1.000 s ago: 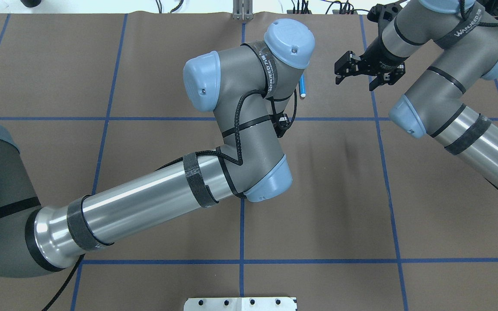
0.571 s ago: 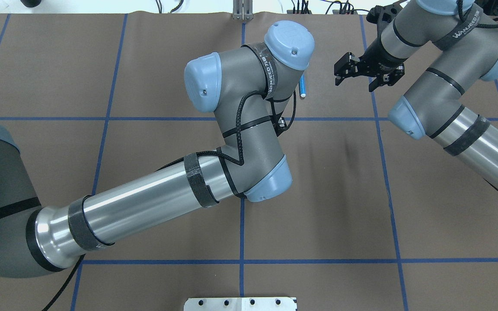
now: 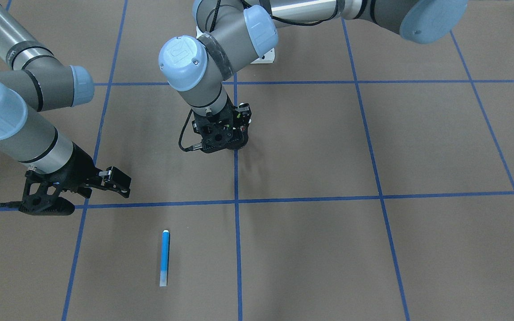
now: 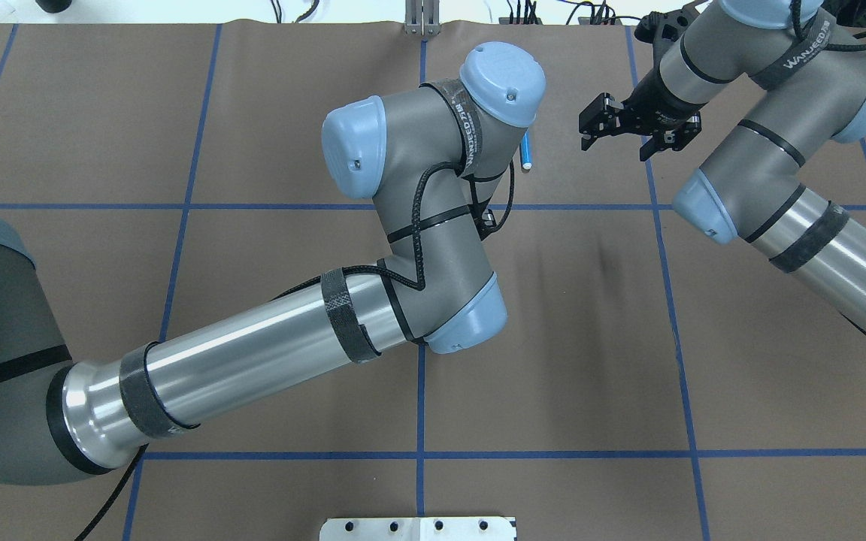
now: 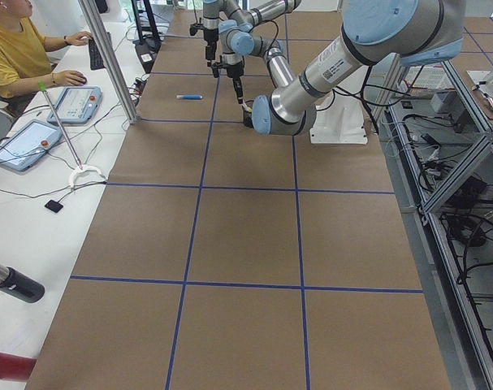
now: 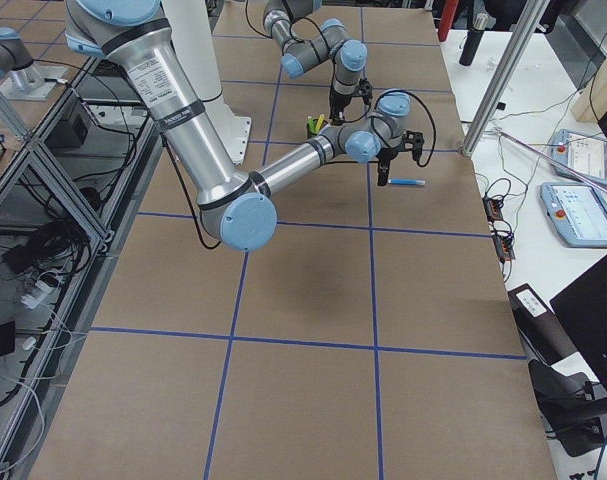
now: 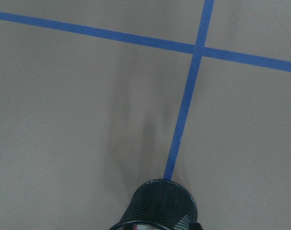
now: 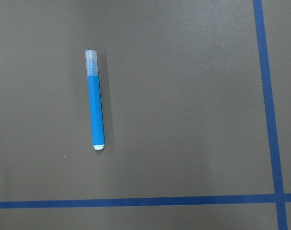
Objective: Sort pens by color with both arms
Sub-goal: 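Lower the left gripper into the cup and grasp the red-capped white marker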
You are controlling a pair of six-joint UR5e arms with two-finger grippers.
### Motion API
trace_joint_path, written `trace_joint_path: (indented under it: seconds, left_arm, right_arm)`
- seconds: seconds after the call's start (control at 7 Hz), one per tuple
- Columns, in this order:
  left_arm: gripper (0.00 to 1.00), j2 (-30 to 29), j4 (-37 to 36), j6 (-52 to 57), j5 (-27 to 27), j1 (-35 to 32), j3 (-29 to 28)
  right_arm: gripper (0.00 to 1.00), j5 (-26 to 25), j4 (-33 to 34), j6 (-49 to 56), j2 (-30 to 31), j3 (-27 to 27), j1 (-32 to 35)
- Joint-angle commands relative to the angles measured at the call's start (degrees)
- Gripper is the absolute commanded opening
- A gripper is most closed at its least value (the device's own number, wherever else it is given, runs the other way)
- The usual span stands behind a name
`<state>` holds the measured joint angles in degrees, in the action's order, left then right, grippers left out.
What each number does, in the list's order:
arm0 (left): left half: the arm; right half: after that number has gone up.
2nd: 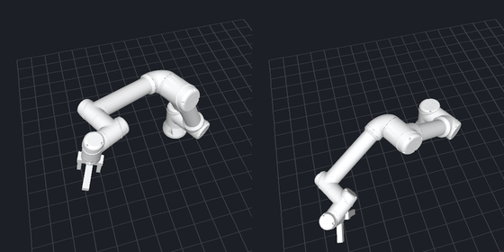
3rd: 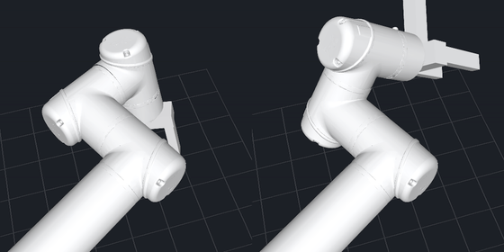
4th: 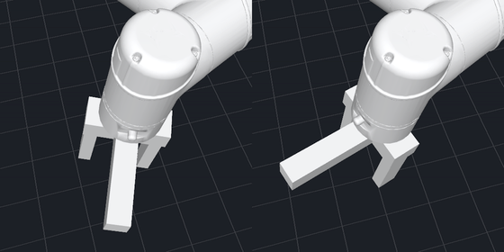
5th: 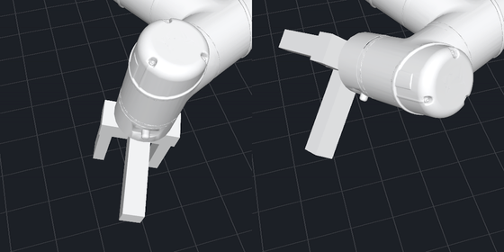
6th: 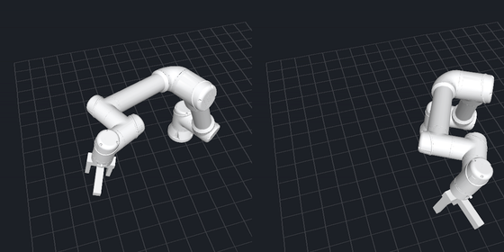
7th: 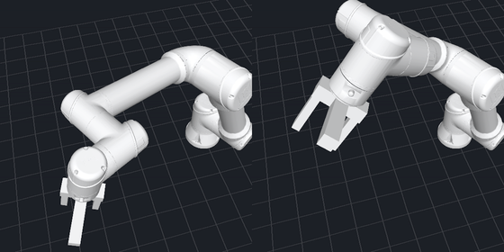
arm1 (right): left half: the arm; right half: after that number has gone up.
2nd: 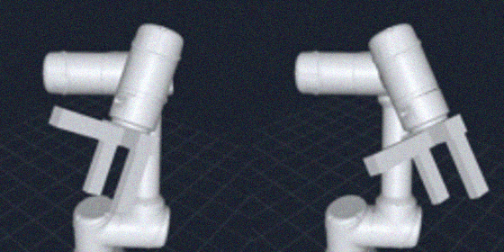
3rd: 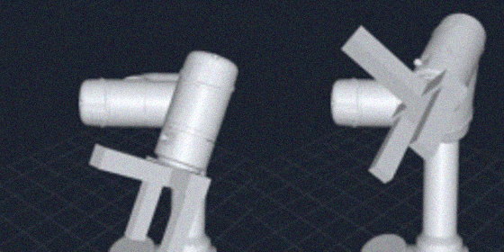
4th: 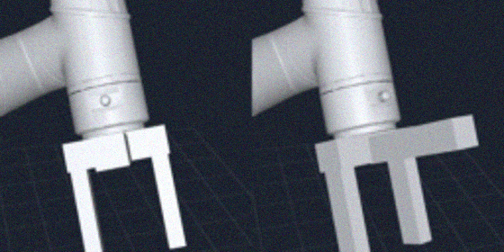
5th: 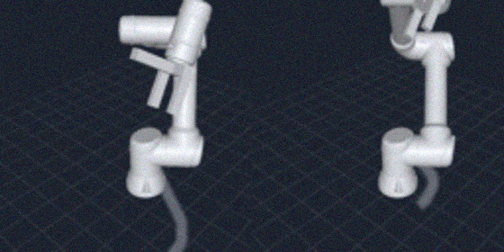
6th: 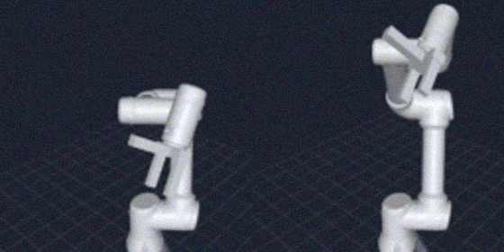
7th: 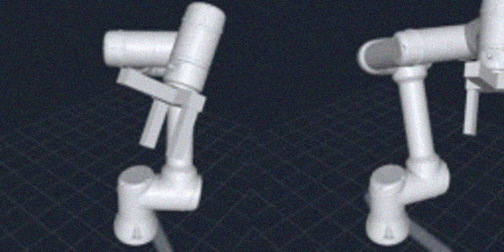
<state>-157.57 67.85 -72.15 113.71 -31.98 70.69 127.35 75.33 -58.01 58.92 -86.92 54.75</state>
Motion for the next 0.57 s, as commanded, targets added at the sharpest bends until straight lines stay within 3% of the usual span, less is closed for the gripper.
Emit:
trace_joint_path:
  seconds: [0.0,0.43]
  left_arm:
    - [0.35,0.0,0.0,0.1,-0.1,0.2,0.0]
    - [0.16,-0.3,-0.2,0.1,0.0,0.2,0.5]
  right_arm:
    - [0.99,-0.1,0.0,0.0,0.0,0.0,-0.1]
    - [0.99,-0.1,0.0,0.0,0.0,-0.1,-0.1]
